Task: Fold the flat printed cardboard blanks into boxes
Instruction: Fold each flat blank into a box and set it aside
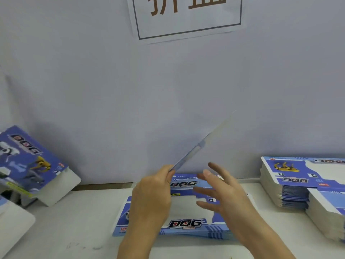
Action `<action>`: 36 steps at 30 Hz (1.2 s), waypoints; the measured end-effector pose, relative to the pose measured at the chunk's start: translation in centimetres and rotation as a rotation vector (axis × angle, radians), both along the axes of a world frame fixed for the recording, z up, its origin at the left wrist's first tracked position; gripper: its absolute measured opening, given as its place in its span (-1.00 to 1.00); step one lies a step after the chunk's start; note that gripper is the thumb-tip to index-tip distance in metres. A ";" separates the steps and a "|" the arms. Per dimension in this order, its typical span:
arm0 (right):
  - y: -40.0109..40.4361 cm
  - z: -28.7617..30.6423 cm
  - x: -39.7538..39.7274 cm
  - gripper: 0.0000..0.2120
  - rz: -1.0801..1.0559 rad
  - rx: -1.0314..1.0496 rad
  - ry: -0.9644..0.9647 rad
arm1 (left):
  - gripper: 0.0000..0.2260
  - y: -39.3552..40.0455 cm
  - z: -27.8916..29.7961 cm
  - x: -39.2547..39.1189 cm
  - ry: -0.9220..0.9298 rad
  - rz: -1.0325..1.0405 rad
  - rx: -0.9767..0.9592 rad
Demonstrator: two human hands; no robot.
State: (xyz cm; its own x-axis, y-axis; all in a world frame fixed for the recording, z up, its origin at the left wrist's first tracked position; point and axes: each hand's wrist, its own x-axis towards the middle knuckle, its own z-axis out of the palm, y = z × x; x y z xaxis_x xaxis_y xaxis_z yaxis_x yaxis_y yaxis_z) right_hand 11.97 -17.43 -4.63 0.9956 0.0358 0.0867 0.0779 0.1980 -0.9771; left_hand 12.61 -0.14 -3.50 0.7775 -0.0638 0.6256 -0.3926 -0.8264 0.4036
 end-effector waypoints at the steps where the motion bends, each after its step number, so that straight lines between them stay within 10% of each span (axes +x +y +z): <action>1: 0.6 -0.1 0.0 -0.31 -0.003 0.033 -0.025 | -0.44 -0.4 0.2 -0.1 -0.016 -0.022 0.004; 5: 1.6 -0.2 -0.3 -0.50 0.134 0.222 -0.180 | -0.76 -2.7 0.7 -0.7 0.107 -0.300 -0.002; 10: -0.3 -0.7 0.8 -0.94 -0.312 0.289 -0.127 | -0.70 -3.2 0.6 -1.0 0.312 -0.496 -0.165; 16: -3.4 0.8 0.1 -0.92 -0.368 0.152 -0.311 | -0.58 -1.4 1.4 -0.5 -0.042 -0.243 -0.574; 21: -4.2 1.7 -0.5 -0.78 -0.270 0.115 -0.389 | -0.38 -0.7 1.9 -0.8 0.114 -0.396 -0.849; 28: -4.4 1.6 -0.8 -0.47 -0.239 0.035 -0.467 | -0.45 -1.3 2.0 -1.4 0.237 -0.486 -0.829; 36: -2.1 2.2 -0.4 -0.69 -0.144 0.057 -0.419 | -0.27 -1.8 2.1 -2.4 0.478 -0.687 -0.699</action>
State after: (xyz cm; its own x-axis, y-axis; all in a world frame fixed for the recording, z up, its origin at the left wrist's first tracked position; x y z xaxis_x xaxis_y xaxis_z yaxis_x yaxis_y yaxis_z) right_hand 11.58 -19.51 -2.43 0.8687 -0.1169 0.4814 0.4954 0.2085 -0.8433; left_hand 10.24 -1.98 -1.38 0.8844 -0.3252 0.3349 -0.3602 -0.0191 0.9327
